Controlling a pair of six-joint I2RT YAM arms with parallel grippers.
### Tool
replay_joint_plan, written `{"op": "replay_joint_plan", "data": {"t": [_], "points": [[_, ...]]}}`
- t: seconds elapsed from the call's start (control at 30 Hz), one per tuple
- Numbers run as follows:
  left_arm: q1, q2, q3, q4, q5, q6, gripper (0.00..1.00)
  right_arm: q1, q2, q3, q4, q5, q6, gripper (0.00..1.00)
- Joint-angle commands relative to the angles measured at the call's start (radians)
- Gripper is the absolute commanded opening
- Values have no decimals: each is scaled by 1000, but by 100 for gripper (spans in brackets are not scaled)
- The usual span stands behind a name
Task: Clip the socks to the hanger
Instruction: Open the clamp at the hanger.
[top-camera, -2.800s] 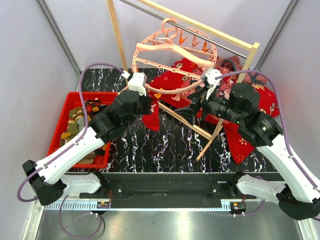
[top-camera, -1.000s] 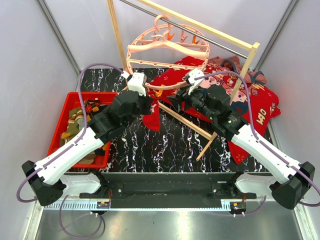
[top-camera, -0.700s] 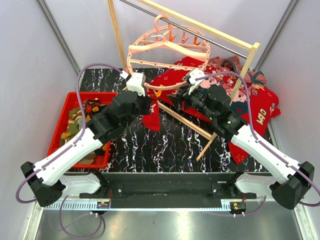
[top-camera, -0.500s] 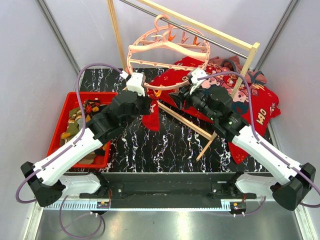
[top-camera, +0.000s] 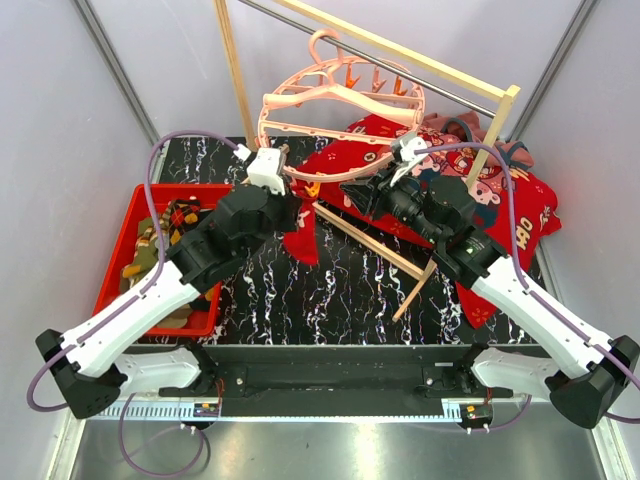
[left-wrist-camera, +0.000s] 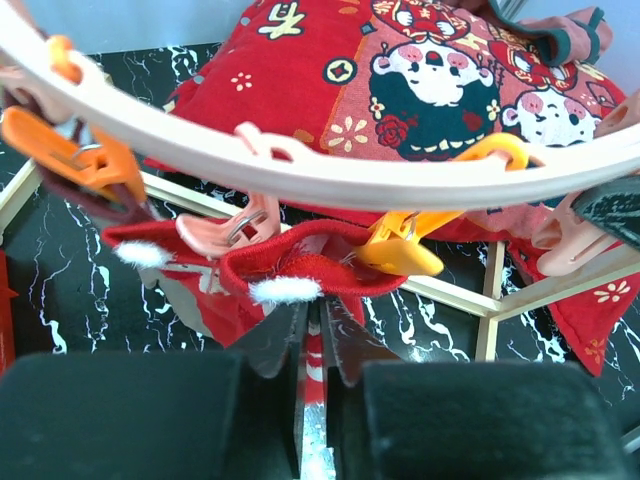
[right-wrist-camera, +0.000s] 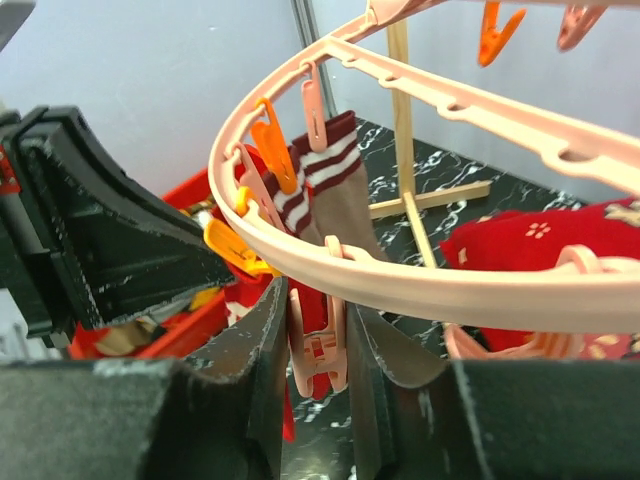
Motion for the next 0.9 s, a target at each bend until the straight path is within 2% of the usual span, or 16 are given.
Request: {"op": "replay_joint_plan", "data": {"t": [0.0, 0.07, 0.1, 0.2, 0.23, 0.3, 0.33, 0.43, 0.53, 0.7, 0.73, 0.87], "points": [[5, -65, -33, 85, 5, 8, 19, -2, -21, 0, -1, 51, 158, 11], [5, -91, -58, 111, 7, 10, 26, -2, -18, -5, -1, 56, 207, 9], [3, -102, -69, 119, 7, 13, 33, -2, -17, -10, -1, 56, 219, 9], [3, -142, -96, 133, -2, 21, 45, -2, -4, -17, -1, 60, 247, 7], [5, -166, -101, 133, -13, 28, 47, -2, 2, -20, 0, 62, 253, 7], [6, -189, -113, 119, -30, 40, 54, -2, 6, -23, 2, 63, 256, 7], [7, -200, -116, 108, -59, 53, 62, -2, 11, -25, 3, 63, 255, 7], [23, -243, -127, 26, -131, 70, 70, -2, 19, -23, 3, 65, 261, 7], [95, -263, -129, -62, -145, 73, 72, -2, 23, -23, 3, 65, 264, 7], [316, -252, -153, -151, -90, 83, 74, -4, 31, -42, 8, 59, 256, 7], [389, -234, -162, -169, -78, 82, 74, -2, 31, -45, 9, 59, 253, 7], [543, -139, -164, -186, -46, 91, 73, -2, 30, -65, 17, 59, 236, 7]]}}
